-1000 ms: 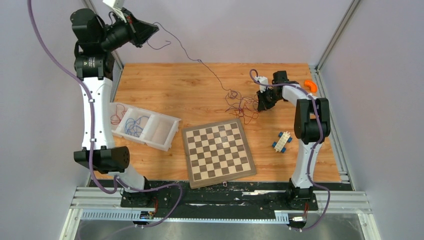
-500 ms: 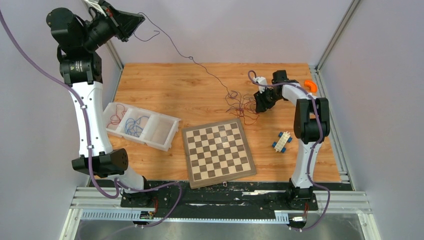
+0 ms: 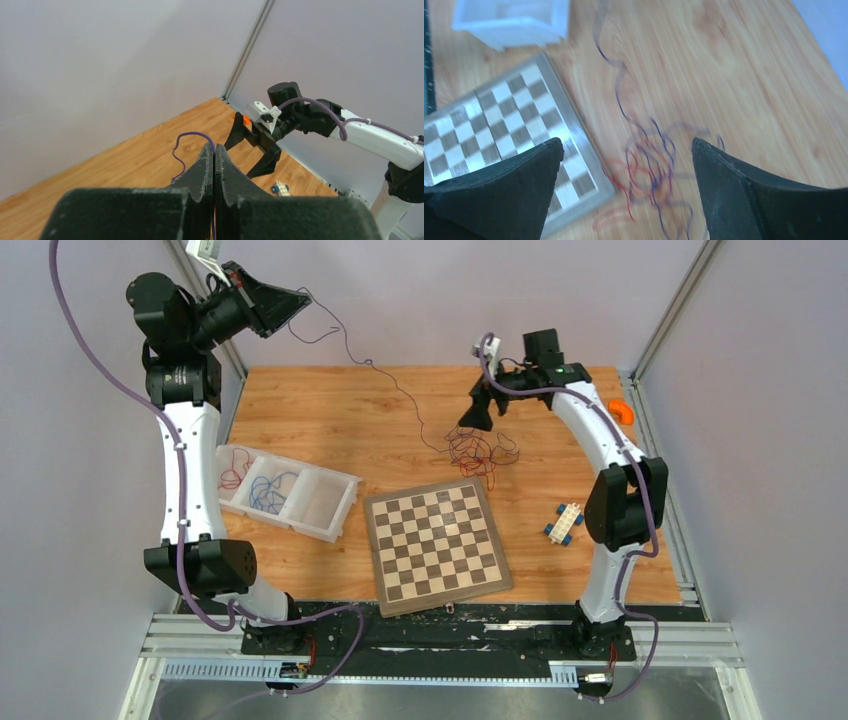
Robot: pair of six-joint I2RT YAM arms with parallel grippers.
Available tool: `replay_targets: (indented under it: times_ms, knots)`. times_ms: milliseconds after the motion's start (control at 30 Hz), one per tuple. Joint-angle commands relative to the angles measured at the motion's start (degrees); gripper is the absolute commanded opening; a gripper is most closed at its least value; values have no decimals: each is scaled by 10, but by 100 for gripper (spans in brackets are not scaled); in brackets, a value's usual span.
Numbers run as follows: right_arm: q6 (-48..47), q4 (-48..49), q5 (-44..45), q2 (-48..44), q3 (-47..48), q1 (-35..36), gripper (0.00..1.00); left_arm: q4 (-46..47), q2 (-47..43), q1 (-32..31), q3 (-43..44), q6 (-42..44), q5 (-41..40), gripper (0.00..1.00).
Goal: Untangle the cables
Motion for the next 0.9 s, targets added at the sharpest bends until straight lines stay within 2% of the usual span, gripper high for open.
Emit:
replay_targets:
  times_ms: [0,133,200,233,267,367,400,467,533,600,667,867]
  knots:
    - [82,121,-40,25,21,77,100,20,-6,-3,45,-2,15,0]
    - [156,205,-16,79,61,118,99,16,2,-4,65,-1,22,0]
    - [175,250,-7,96,58,127,95,16,5,-3,74,-1,25,0]
    - [181,272,4,101,53,130,88,14,5,-4,77,-1,26,0]
    - [185,288,8,108,50,132,73,13,6,-4,82,0,27,0]
    - [208,307,-11,116,70,132,7,0,5,-4,82,8,28,0]
    - [217,315,-18,113,83,131,1,-4,2,-4,76,15,28,0]
    - [270,359,-26,98,120,123,0,-11,-8,-3,51,34,26,0]
    - [381,466,-33,72,152,99,0,-19,-24,-3,16,58,20,0]
    - [462,569,-17,40,160,79,0,-25,-41,-3,-26,82,12,0]
    - [503,630,-8,12,142,69,0,-22,-54,-3,-66,97,8,0]
    - [583,660,-86,-15,44,77,0,-17,-65,-22,-143,153,9,0]
